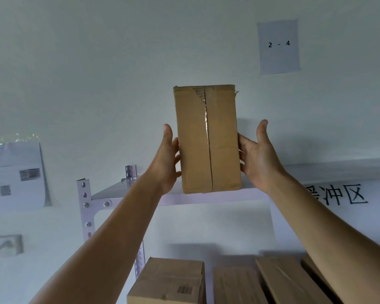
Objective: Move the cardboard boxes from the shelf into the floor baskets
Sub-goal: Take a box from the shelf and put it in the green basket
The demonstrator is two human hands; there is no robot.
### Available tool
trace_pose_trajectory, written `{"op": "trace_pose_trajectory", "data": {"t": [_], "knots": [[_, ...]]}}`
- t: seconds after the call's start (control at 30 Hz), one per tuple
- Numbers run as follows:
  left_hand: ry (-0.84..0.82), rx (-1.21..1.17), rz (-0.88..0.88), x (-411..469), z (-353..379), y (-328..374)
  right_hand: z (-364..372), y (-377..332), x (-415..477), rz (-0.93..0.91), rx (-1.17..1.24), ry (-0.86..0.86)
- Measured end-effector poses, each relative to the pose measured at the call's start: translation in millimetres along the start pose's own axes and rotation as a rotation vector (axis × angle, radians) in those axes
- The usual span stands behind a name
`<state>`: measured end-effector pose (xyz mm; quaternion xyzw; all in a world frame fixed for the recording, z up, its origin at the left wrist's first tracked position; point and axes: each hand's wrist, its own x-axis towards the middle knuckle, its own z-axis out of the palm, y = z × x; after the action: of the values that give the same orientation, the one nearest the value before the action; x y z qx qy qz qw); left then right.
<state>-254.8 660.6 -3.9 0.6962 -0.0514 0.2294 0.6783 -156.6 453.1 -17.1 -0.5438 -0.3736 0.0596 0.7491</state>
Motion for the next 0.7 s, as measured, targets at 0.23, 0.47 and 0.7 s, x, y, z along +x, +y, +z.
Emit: {"op": "trace_pose_trajectory", "data": {"t": [0.23, 0.47, 0.7], "knots": [[-0.013, -0.096, -0.021, -2, 3, 11, 1, -10, -1, -0.009, 0.032, 0.071], [0.003, -0.190, 0.141, -7, 6, 25, 7, -15, -1, -0.089, 0.144, 0.097], [-0.029, -0.219, 0.139, -13, -4, 10, 7, 1, -5, -0.072, 0.186, 0.130]]}}
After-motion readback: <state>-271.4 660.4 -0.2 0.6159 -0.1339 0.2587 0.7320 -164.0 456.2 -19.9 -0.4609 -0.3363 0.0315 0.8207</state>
